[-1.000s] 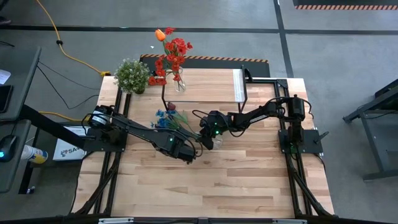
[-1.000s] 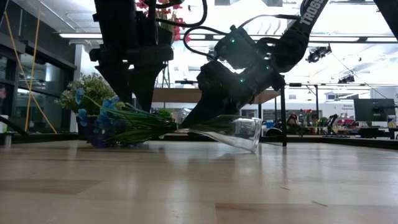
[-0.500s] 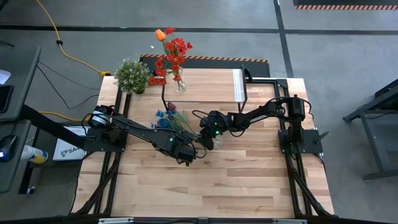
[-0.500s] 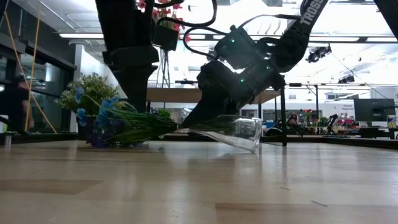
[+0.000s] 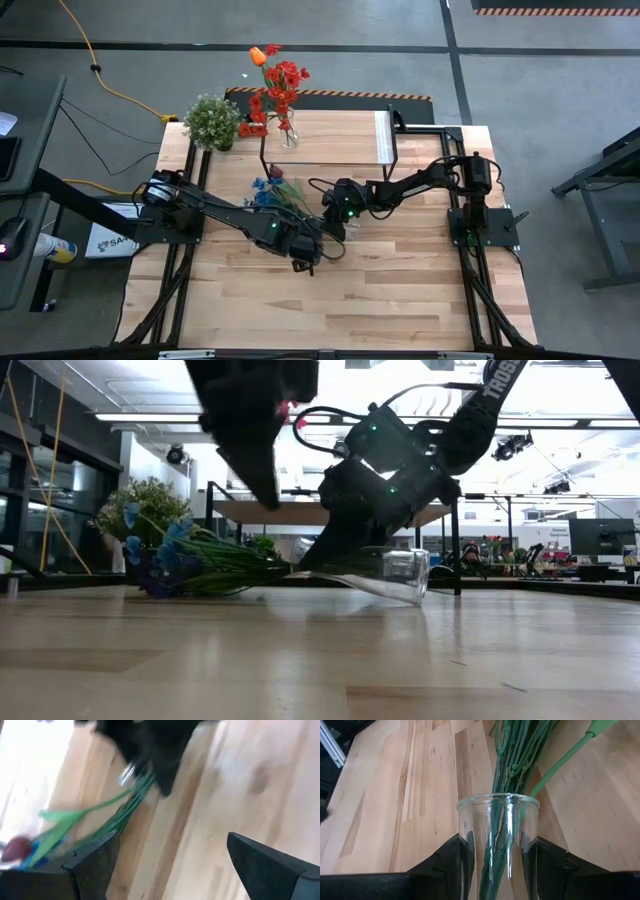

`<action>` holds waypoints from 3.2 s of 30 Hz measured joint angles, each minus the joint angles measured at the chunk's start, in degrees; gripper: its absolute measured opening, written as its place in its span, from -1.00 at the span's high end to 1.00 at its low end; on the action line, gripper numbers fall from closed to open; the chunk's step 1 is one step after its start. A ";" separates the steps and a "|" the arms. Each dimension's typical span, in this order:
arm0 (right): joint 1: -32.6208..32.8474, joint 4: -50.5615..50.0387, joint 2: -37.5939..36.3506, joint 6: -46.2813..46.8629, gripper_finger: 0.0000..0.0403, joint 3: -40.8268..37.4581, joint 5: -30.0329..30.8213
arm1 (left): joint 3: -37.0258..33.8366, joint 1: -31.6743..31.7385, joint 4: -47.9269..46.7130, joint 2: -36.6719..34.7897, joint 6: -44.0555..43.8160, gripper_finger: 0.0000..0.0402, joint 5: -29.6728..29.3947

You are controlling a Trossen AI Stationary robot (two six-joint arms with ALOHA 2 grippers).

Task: Pick and place flowers into a vace then onto a shelf
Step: Put the right transparent vase on the shelf

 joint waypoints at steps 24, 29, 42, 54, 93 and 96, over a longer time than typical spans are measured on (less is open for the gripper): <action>0.00 -0.03 -0.05 -1.07 0.15 0.00 0.85 | -8.14 4.37 8.47 0.00 14.48 -0.99 -3.06; 0.00 -0.03 -0.02 -1.08 0.15 -0.02 0.50 | -10.34 6.74 13.45 0.00 17.44 -0.99 -2.79; 0.00 -0.03 0.00 -0.44 0.15 -0.07 0.37 | -14.17 8.90 17.54 0.00 22.86 -0.99 -2.66; 0.00 -0.18 0.02 -0.01 0.15 -0.07 0.37 | -19.48 8.79 25.19 0.00 23.42 -0.99 -9.13; 0.04 -1.71 0.04 0.05 0.15 -0.07 -0.09 | -21.22 9.54 35.47 4.83 21.35 -0.99 -14.16; 0.04 -1.71 0.04 0.05 0.15 -0.07 -0.09 | -21.24 9.56 35.36 4.87 21.36 -0.99 -15.26</action>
